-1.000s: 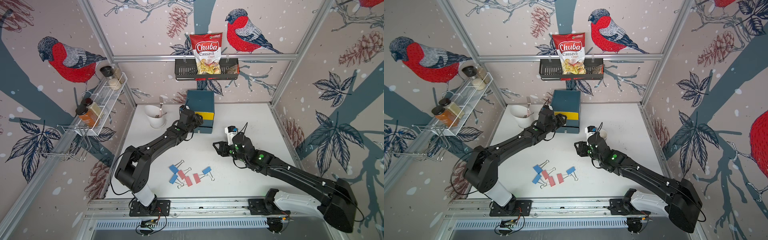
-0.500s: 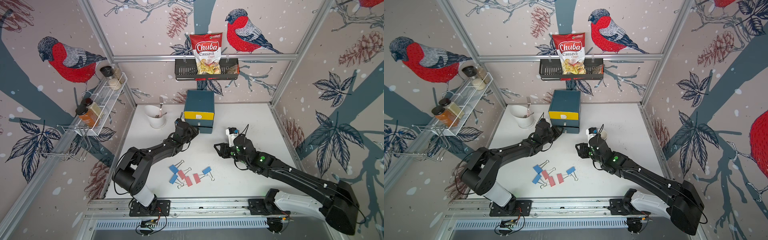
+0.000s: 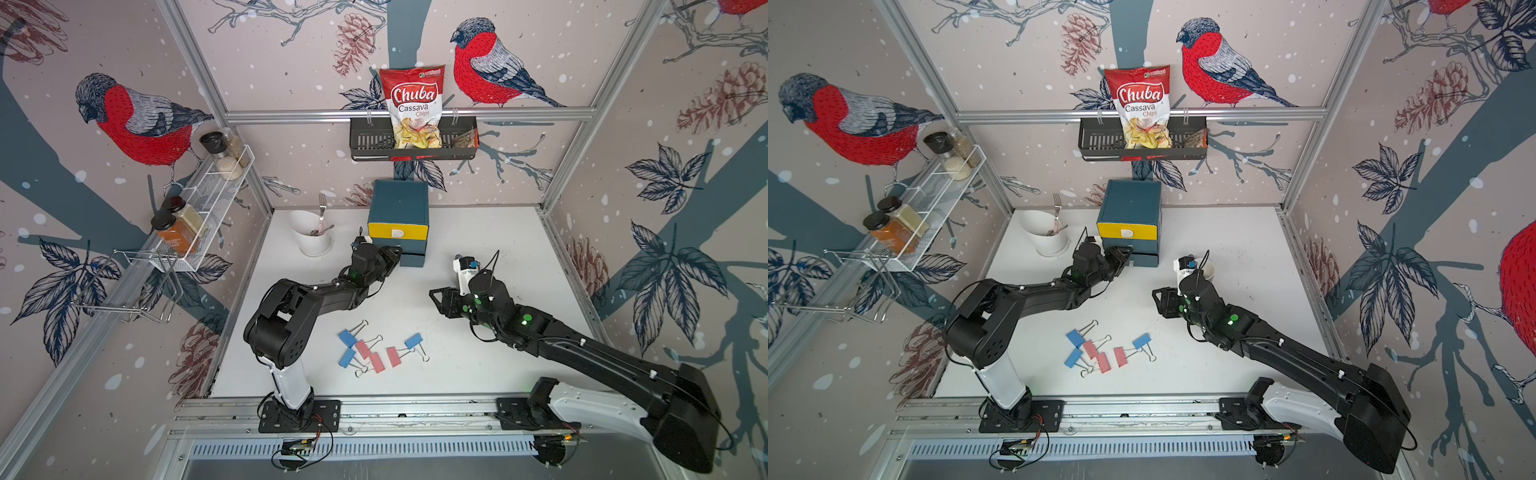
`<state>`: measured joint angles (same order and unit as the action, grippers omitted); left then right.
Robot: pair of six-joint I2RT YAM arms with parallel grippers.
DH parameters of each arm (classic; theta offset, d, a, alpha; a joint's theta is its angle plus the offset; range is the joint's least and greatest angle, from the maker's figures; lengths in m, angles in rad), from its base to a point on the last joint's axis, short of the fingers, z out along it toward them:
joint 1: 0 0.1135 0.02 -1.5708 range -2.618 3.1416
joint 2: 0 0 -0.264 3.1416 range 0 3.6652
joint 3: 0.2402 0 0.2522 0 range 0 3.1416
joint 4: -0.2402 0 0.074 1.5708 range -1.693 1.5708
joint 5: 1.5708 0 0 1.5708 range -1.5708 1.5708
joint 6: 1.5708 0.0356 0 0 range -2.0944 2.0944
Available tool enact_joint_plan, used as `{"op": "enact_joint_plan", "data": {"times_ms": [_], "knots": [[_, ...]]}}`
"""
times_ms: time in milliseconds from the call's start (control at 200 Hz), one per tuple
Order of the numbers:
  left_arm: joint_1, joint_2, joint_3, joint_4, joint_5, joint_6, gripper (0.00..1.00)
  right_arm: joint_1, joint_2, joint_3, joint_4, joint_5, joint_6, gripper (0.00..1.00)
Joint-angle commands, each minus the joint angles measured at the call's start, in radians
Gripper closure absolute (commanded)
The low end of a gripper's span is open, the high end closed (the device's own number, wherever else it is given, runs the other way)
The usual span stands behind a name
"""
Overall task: Put the binder clips in the drawer according to color
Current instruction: Open the drawer in the storage box.
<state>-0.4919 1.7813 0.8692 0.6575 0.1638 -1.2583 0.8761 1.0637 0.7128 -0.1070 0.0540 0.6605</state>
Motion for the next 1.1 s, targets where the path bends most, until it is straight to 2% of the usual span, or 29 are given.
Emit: {"op": "enact_joint_plan", "data": {"times_ms": [0,145,305,395,500,715,850,1096], "knots": [[0.007,0.013,0.018,0.075,0.013,-0.025,0.59,-0.002,-0.008,-0.003,0.018,0.014,-0.001,0.47],[0.008,0.034,0.039,0.078,0.012,-0.025,0.66,-0.002,-0.005,-0.013,0.021,0.008,0.002,0.47],[0.007,0.052,0.045,0.095,0.019,-0.034,0.81,-0.003,-0.008,-0.019,0.024,0.011,0.004,0.47],[0.008,0.047,0.035,0.097,0.014,-0.036,0.94,-0.005,-0.009,-0.021,0.024,0.011,0.002,0.47],[0.008,0.038,0.022,0.099,0.016,-0.035,1.00,-0.005,-0.008,-0.025,0.026,0.012,0.003,0.47],[-0.008,-0.042,-0.058,0.095,-0.004,-0.028,1.00,0.009,0.020,-0.044,0.038,0.033,0.002,0.47],[-0.034,-0.107,-0.121,0.089,-0.006,-0.027,1.00,0.062,0.063,-0.044,0.041,0.098,-0.026,0.45],[-0.096,-0.258,-0.253,0.053,-0.078,-0.021,1.00,0.233,0.212,-0.013,0.016,0.264,-0.097,0.26]]}}
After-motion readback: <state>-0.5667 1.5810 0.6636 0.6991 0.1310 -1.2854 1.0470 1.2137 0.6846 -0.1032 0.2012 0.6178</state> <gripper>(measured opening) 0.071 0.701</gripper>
